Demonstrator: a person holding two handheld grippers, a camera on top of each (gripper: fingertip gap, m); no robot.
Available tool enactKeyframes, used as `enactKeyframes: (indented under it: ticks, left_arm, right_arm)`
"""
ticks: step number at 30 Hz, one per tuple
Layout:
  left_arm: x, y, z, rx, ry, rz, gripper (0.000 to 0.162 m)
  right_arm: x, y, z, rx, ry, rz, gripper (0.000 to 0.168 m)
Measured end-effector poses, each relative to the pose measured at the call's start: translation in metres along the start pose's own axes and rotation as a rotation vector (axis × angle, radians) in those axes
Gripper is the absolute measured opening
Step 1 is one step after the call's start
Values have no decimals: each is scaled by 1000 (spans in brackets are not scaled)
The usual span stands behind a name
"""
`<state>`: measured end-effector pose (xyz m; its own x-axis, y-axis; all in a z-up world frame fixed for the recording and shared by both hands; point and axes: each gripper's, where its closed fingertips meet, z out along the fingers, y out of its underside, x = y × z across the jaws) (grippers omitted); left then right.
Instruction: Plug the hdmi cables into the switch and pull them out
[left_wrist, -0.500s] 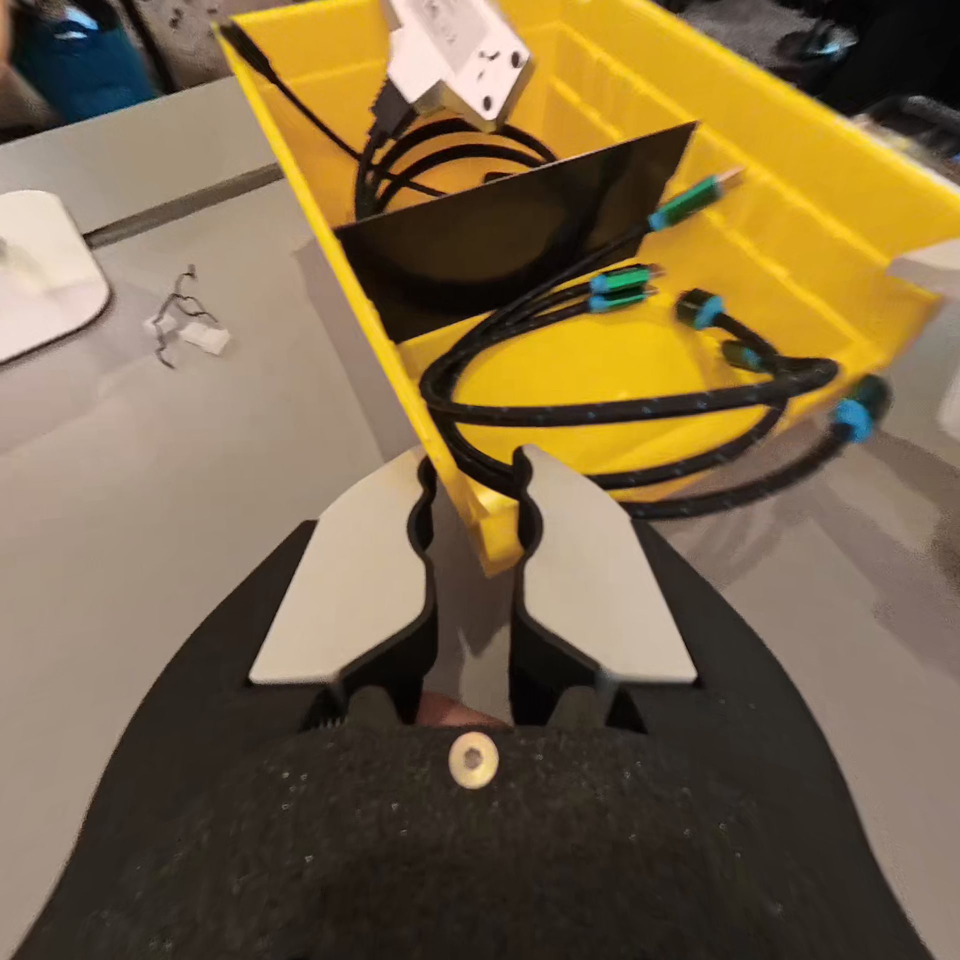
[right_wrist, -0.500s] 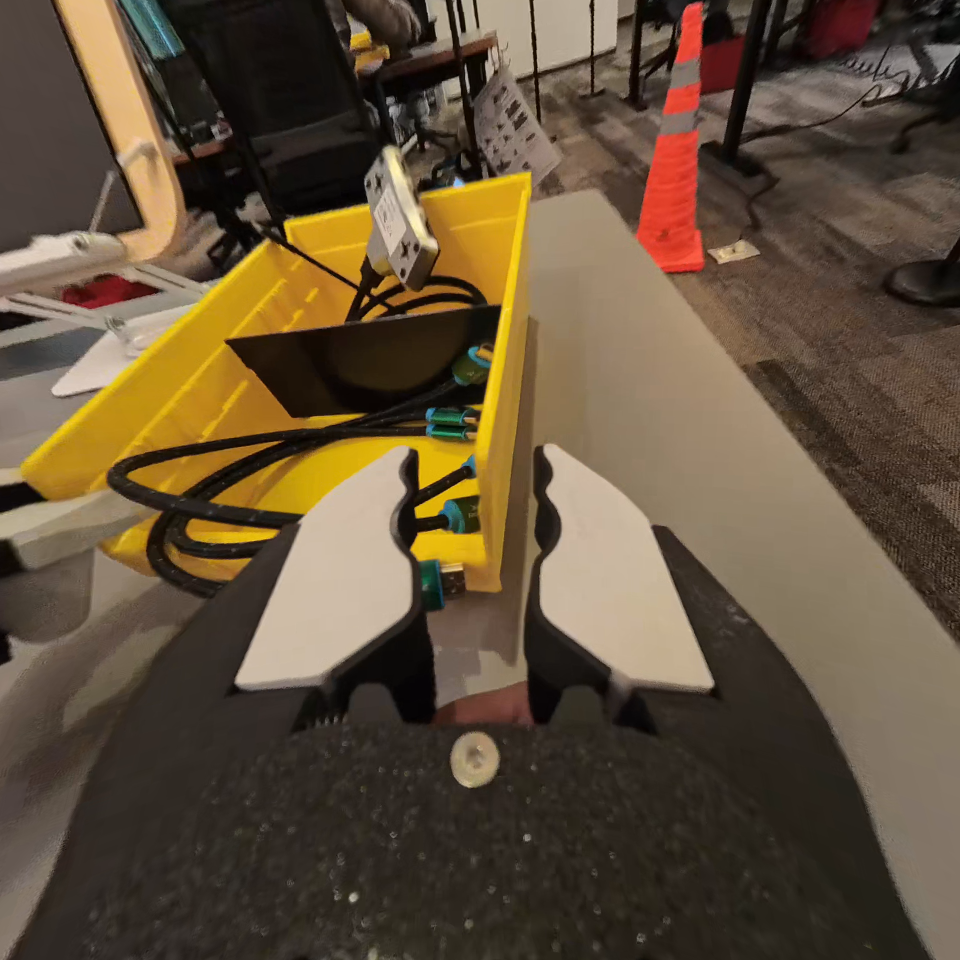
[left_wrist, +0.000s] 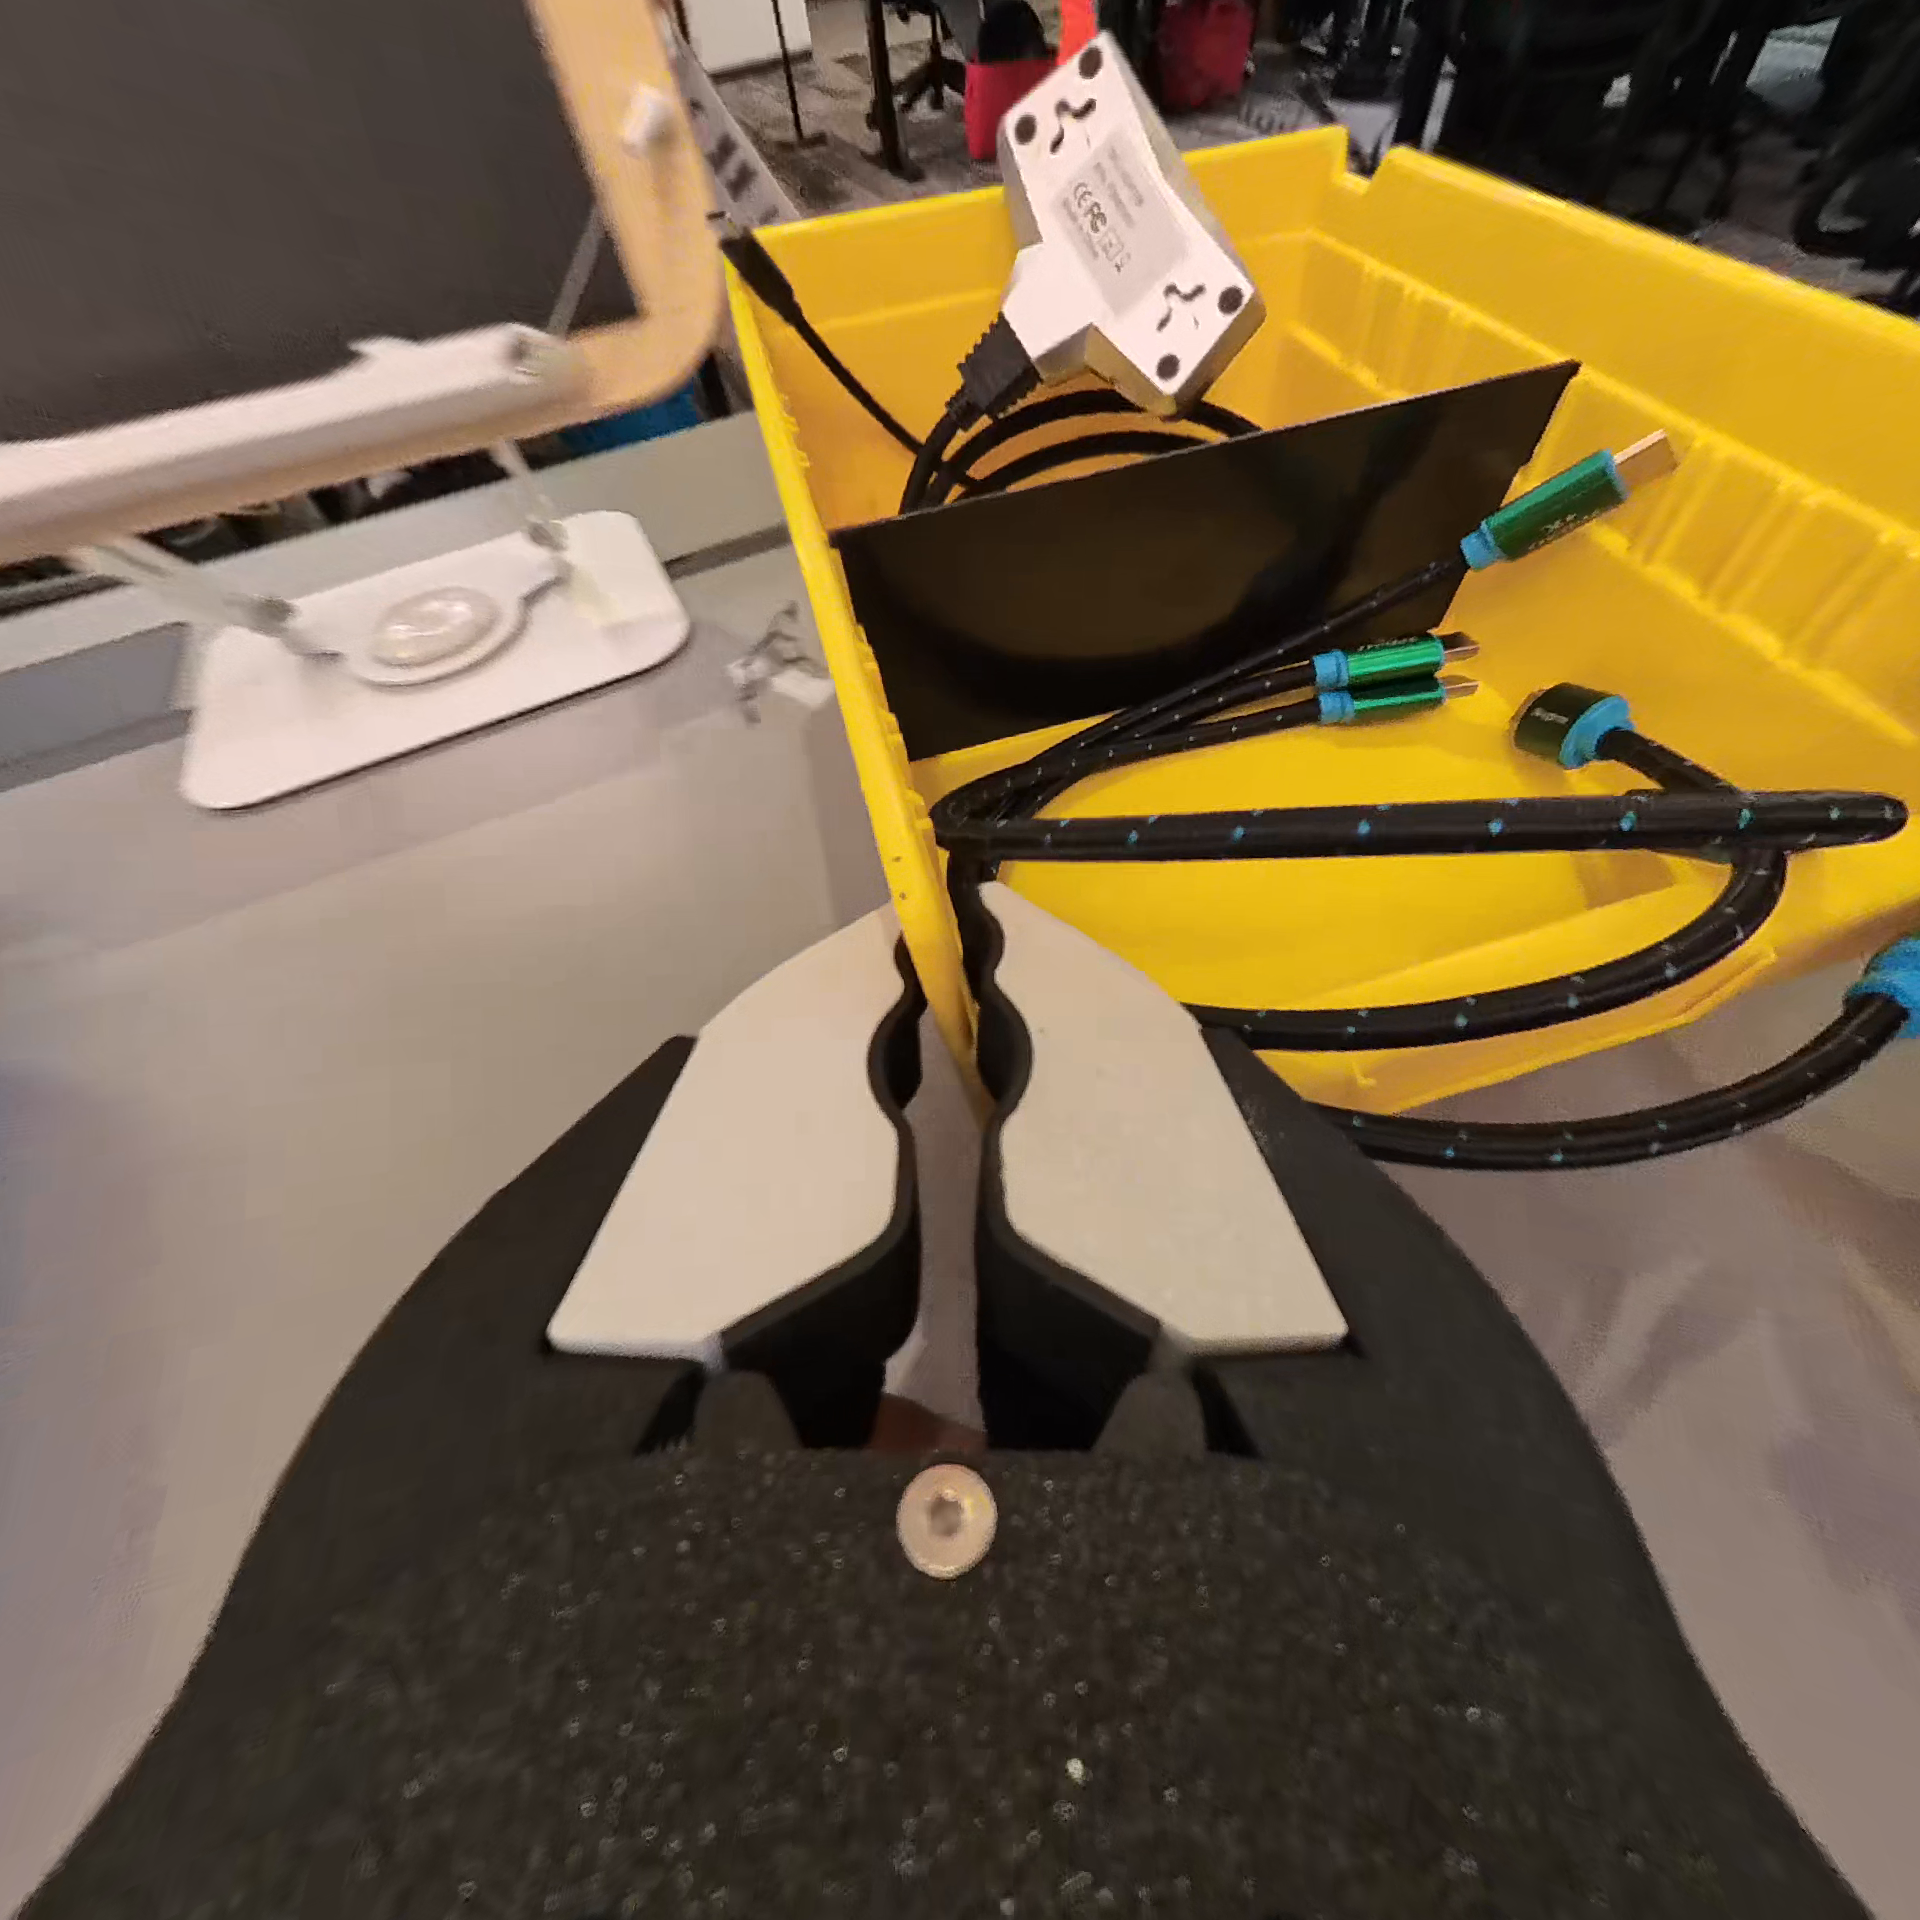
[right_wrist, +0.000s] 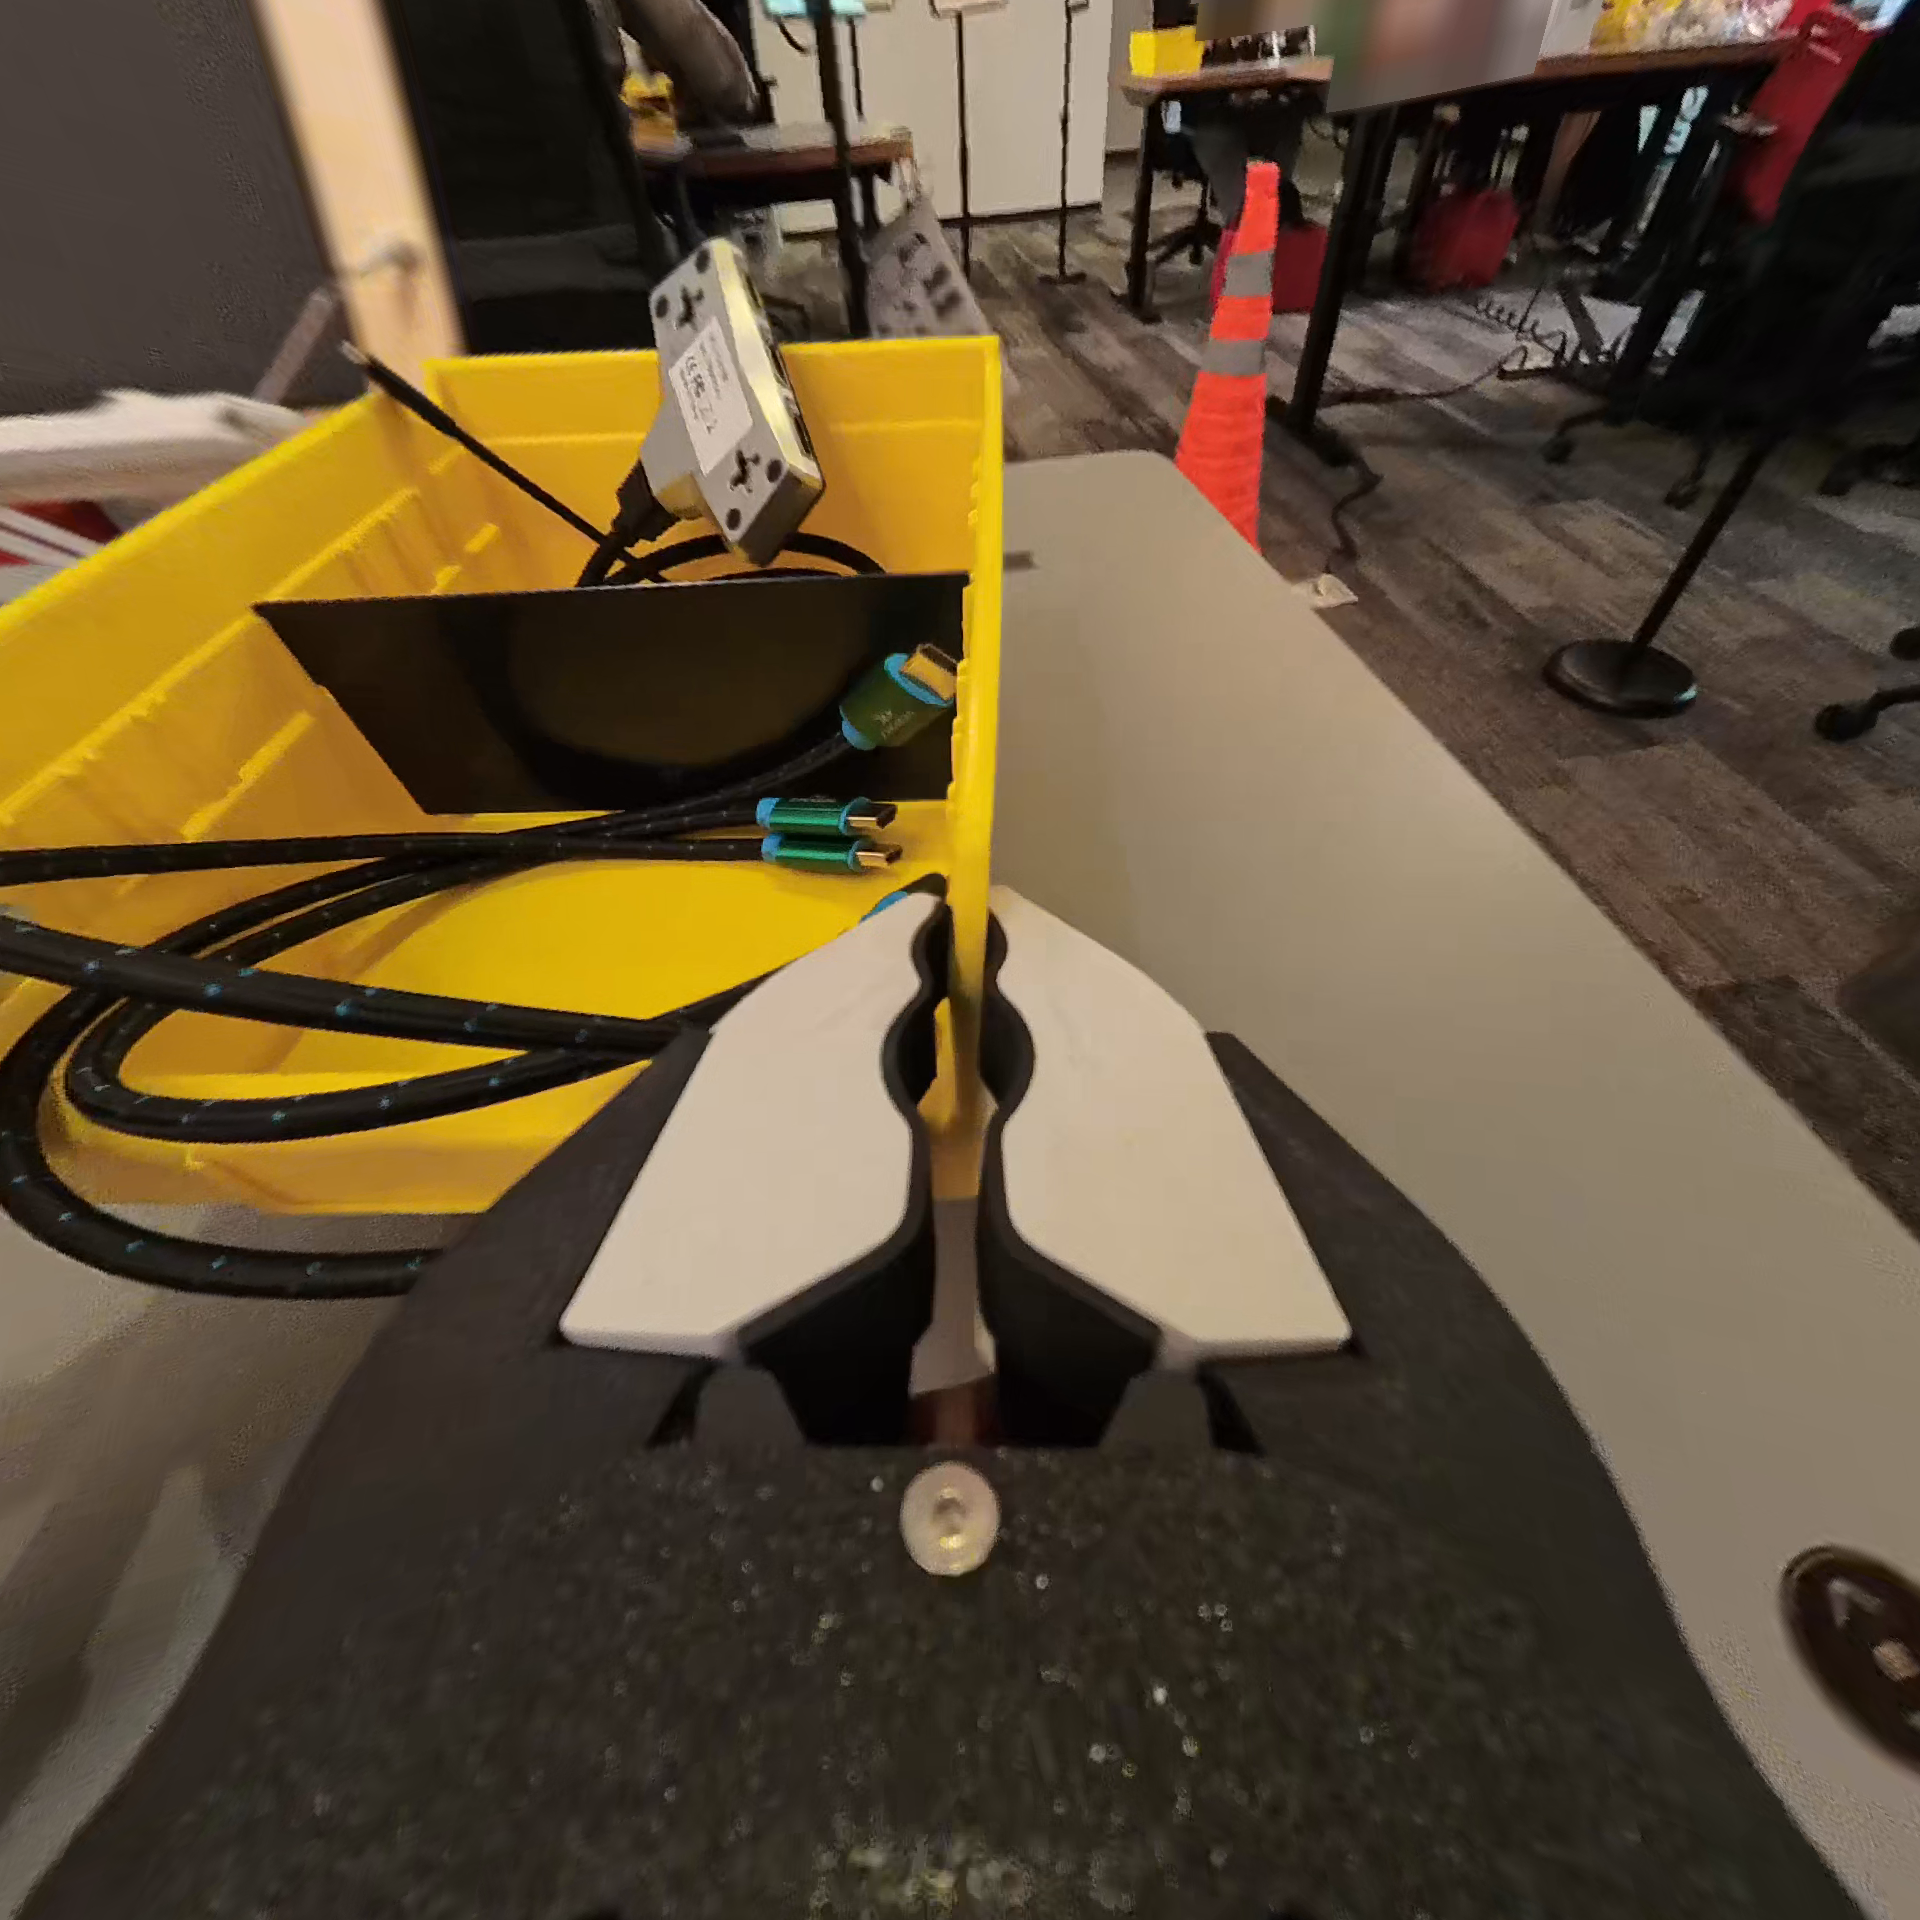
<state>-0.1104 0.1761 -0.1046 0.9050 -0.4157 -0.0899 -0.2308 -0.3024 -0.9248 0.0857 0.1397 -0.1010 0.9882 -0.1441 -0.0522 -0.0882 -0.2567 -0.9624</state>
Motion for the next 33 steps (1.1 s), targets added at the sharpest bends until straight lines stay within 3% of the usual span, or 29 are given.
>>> enactKeyframes:
  ticks: [4,9,16,19,21,25,29,33]
  left_arm:
    - [-54,12,-58,16,-83,2,5]
    - [-120,52,-110,-18,-187,-26,5]
    - [-164,95,-116,-76,-240,-68,5]
    - [-165,109,-110,-105,-184,-98,7]
    - [-153,111,-114,-126,-68,-151,22]
    - [-150,95,-164,-59,120,-410,31]
    - [-228,105,-229,26,-20,-387,31]
    - [-345,150,-270,-67,-270,-318,36]
  right_arm:
    - [-66,-2,-30,39,-89,5,1]
    - [-151,22,-46,2,-193,-21,1]
    - [-205,59,-37,-52,-237,-97,2]
    - [-211,63,-35,-55,-241,-163,5]
    - [-212,67,-32,-91,-264,-159,14]
    - [-207,53,-49,-53,-383,-124,36]
    - [-188,30,-70,75,-375,-125,40]
    - [-213,17,-96,146,-397,-182,42]
